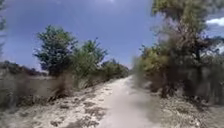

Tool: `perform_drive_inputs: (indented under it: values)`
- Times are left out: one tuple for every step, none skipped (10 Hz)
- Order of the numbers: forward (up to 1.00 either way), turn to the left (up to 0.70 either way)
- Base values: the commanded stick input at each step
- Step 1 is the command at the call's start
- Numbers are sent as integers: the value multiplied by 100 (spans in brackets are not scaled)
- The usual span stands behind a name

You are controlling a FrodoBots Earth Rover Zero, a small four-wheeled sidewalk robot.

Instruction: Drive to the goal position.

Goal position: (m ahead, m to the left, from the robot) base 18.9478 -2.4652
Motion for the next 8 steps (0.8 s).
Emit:
perform_drive_inputs:
  values:
    - [45,0]
    - [45,0]
    - [45,0]
    - [45,0]
    - [45,0]
    - [45,0]
    - [45,0]
    - [45,0]
